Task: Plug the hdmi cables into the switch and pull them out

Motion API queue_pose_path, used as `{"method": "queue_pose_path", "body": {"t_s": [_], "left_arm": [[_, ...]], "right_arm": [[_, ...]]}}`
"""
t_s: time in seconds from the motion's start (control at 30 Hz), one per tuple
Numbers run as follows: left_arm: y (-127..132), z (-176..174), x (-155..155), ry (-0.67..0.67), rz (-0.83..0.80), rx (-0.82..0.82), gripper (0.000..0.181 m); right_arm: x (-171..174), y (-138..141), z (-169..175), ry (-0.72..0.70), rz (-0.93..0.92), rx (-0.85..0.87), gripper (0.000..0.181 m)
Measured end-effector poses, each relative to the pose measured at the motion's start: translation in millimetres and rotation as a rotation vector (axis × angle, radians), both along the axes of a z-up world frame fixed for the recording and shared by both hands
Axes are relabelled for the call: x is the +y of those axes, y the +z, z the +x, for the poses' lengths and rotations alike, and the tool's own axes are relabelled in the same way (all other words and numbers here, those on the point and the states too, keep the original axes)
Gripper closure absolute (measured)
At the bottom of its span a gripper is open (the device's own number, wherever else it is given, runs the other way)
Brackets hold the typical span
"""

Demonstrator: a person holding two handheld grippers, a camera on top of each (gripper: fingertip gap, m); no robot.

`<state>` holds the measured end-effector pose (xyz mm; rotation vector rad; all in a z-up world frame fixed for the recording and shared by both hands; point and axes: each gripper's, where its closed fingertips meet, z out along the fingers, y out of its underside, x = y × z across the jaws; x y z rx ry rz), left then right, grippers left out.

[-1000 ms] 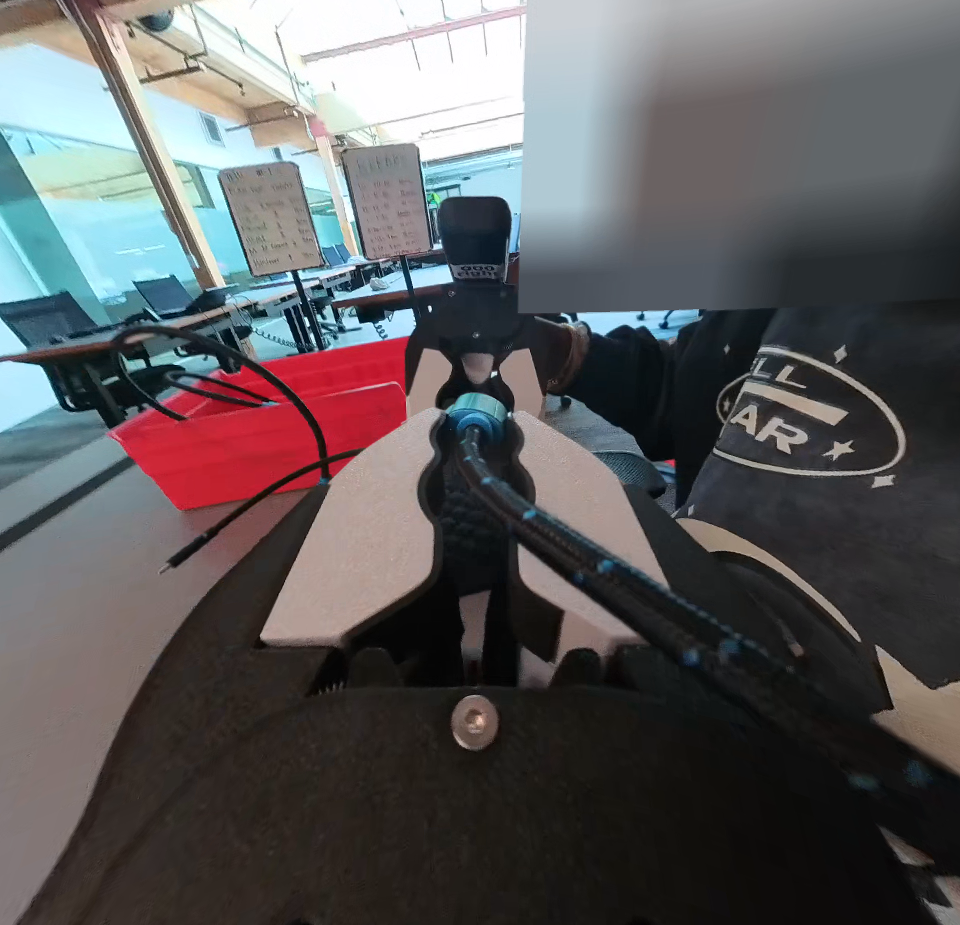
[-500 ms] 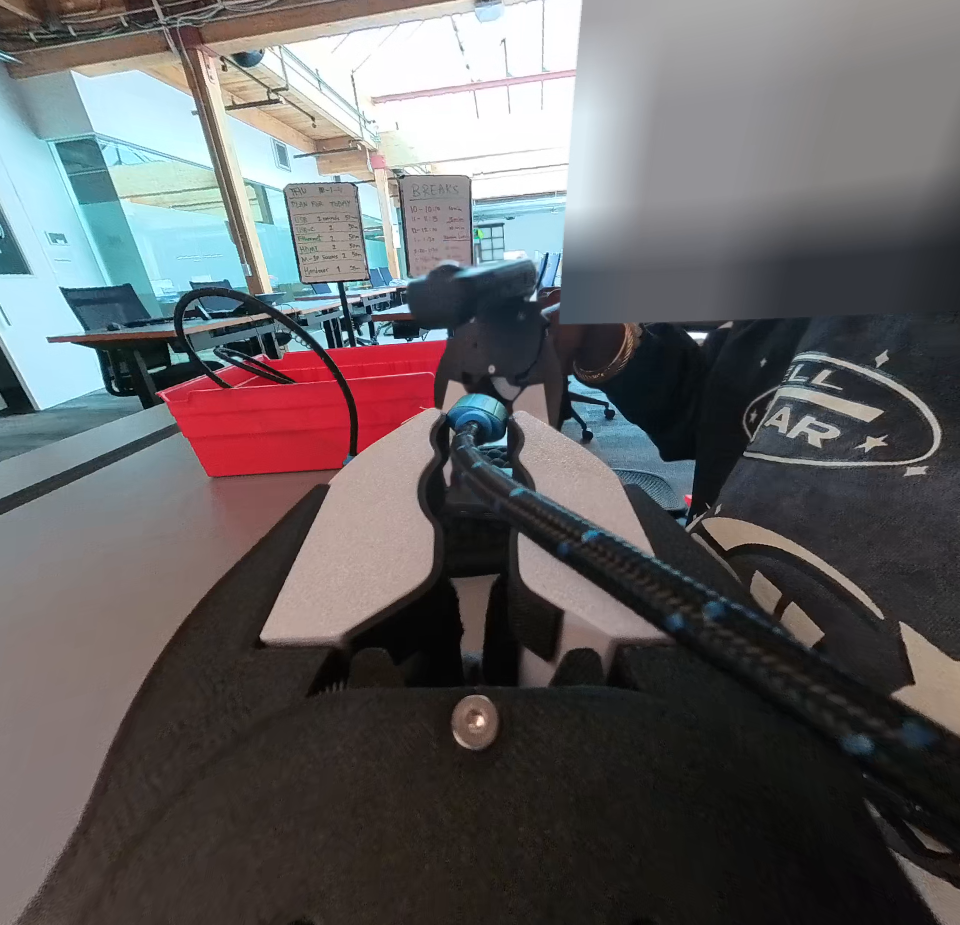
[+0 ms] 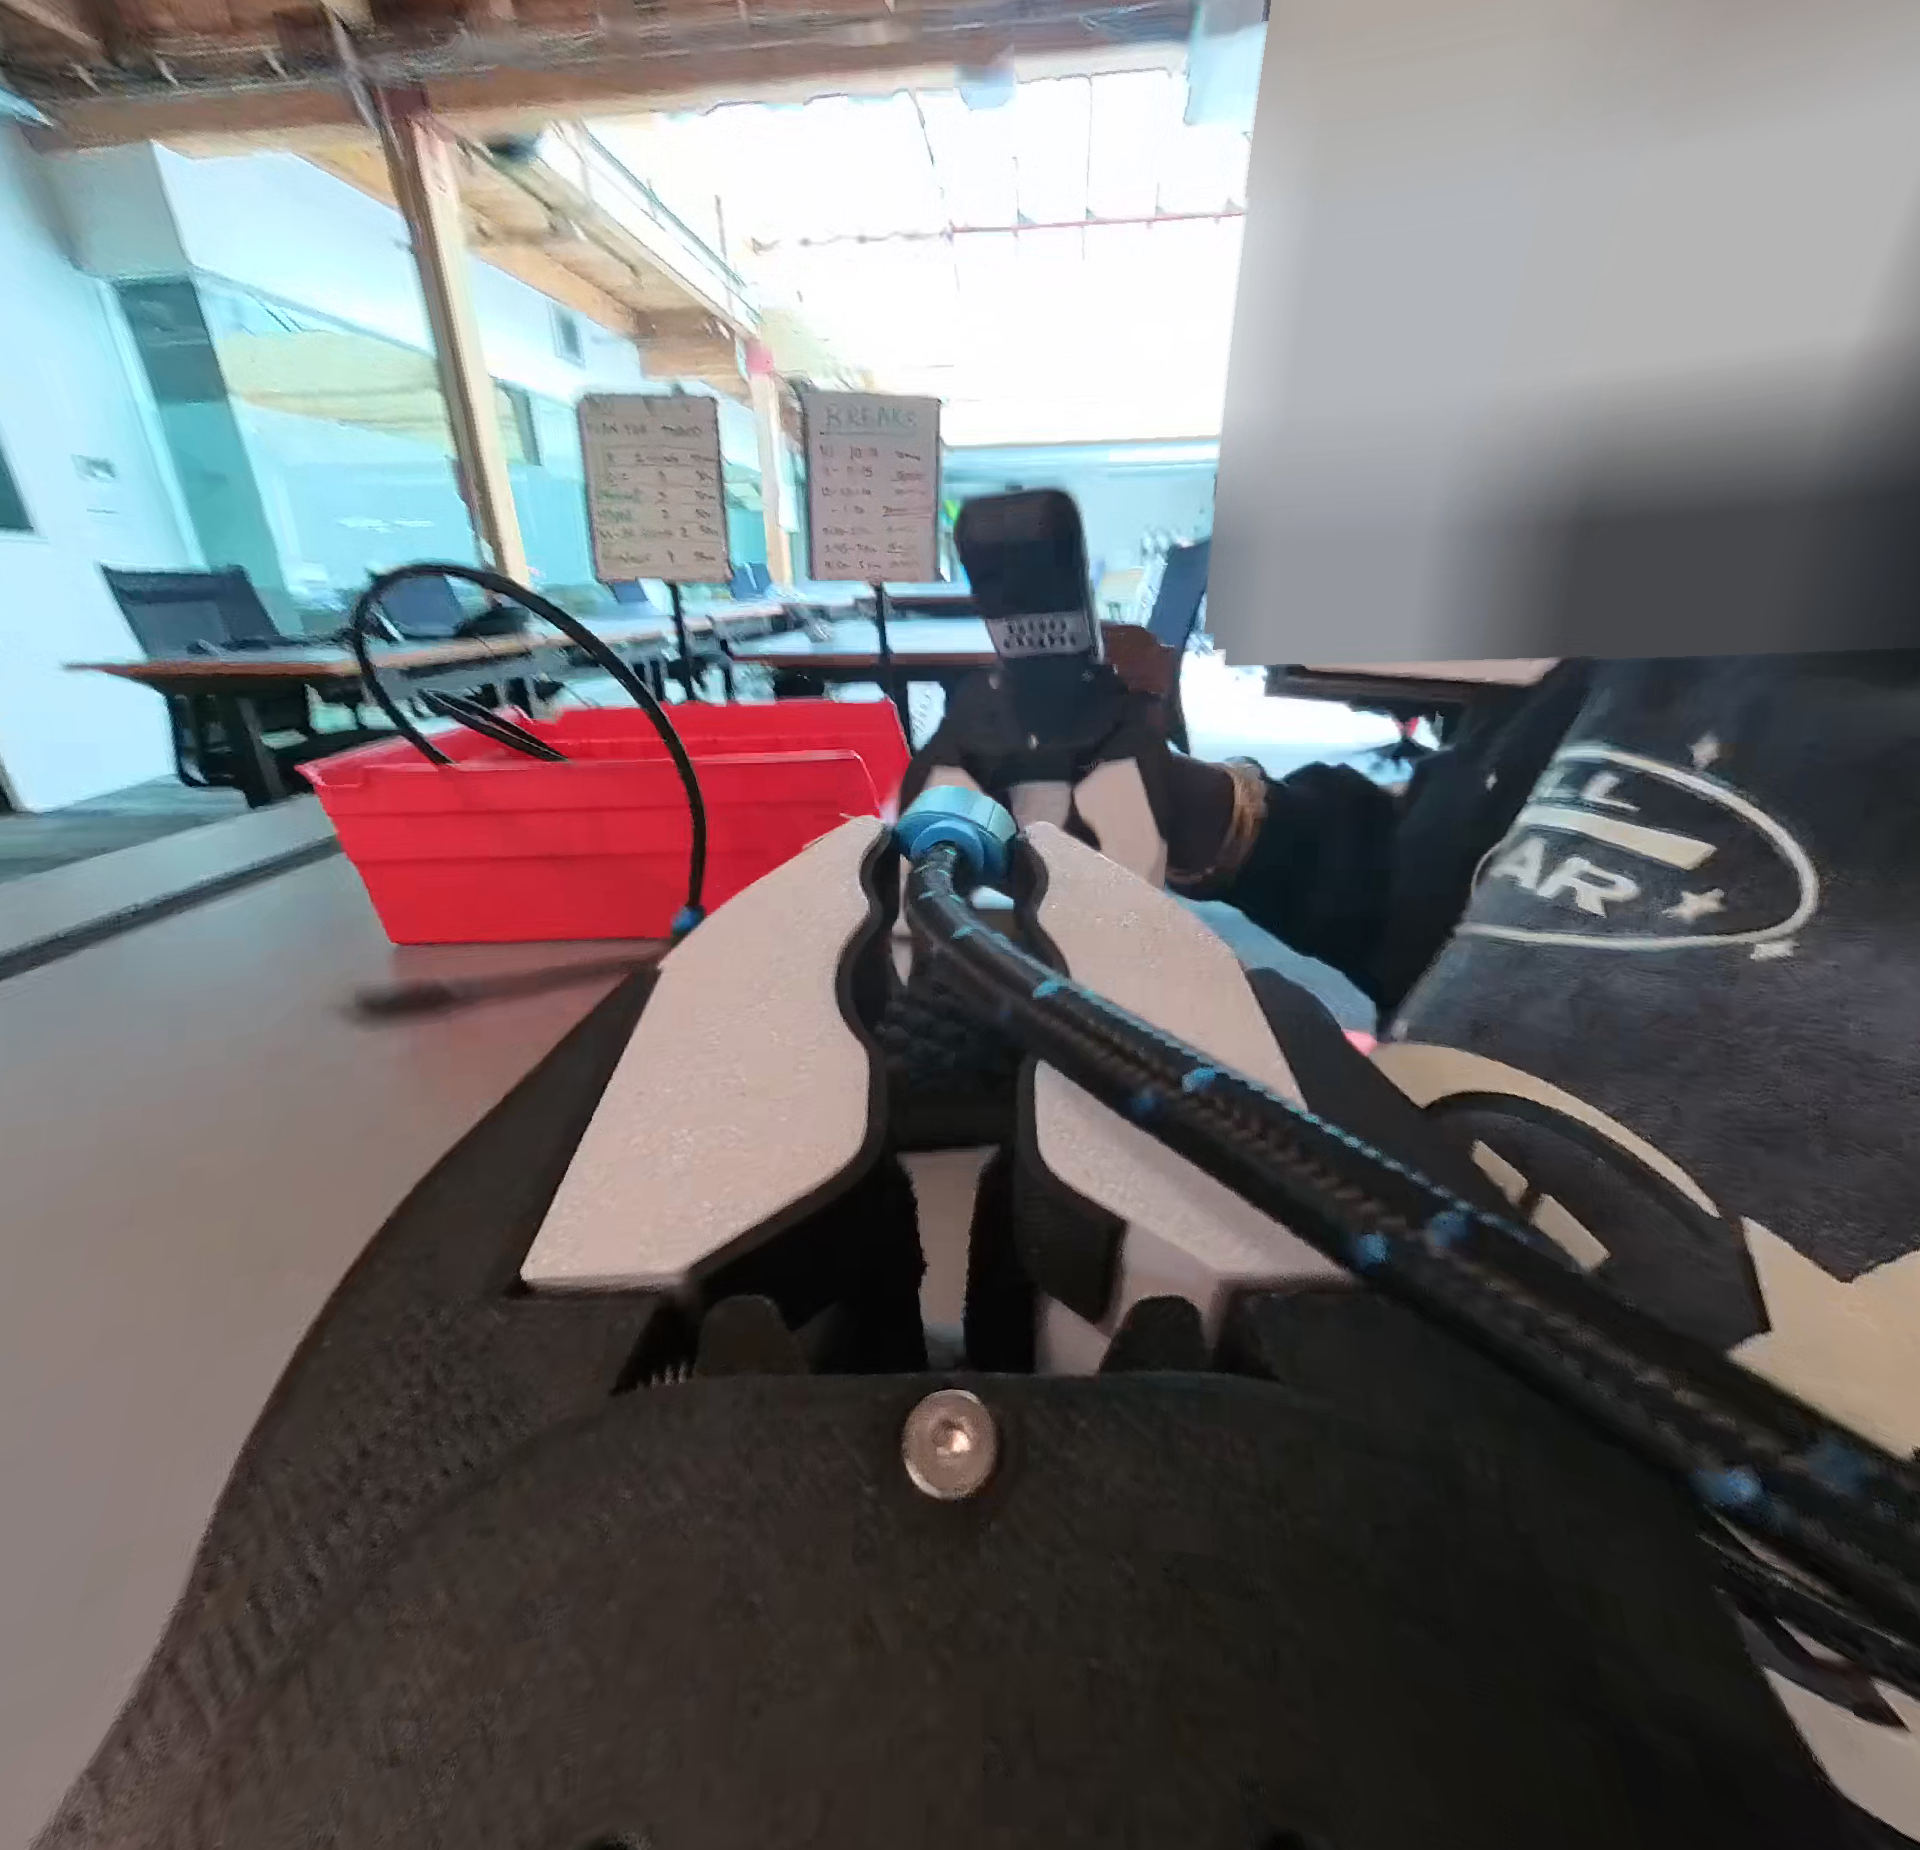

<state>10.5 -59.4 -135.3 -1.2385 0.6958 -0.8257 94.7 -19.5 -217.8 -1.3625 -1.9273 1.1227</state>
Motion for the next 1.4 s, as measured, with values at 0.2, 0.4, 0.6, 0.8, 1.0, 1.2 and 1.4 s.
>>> {"method": "queue_pose_path", "body": {"t_s": [0.2,0.4,0.6,0.8,1.0,1.2,1.4], "left_arm": [[-30,15,6,0.005,-0.136,0.207,0.162],[-41,18,12,0.066,-0.154,0.289,0.161],[-50,25,11,0.112,-0.097,0.401,0.161],[-53,25,13,0.115,-0.111,0.415,0.161],[-52,22,17,0.171,-0.097,0.419,0.161],[-51,22,18,0.178,-0.109,0.408,0.161],[-51,22,19,0.18,-0.112,0.404,0.161]], "right_arm": [[1,11,-35,0.049,0.136,0.153,0.107],[5,4,-47,0.01,0.254,0.177,0.107],[6,-2,-49,-0.008,0.271,0.155,0.107],[6,-5,-50,-0.015,0.289,0.145,0.107],[8,-4,-51,-0.041,0.287,0.163,0.107],[10,-4,-53,-0.067,0.309,0.168,0.107],[8,2,-54,-0.081,0.325,0.213,0.107]]}}
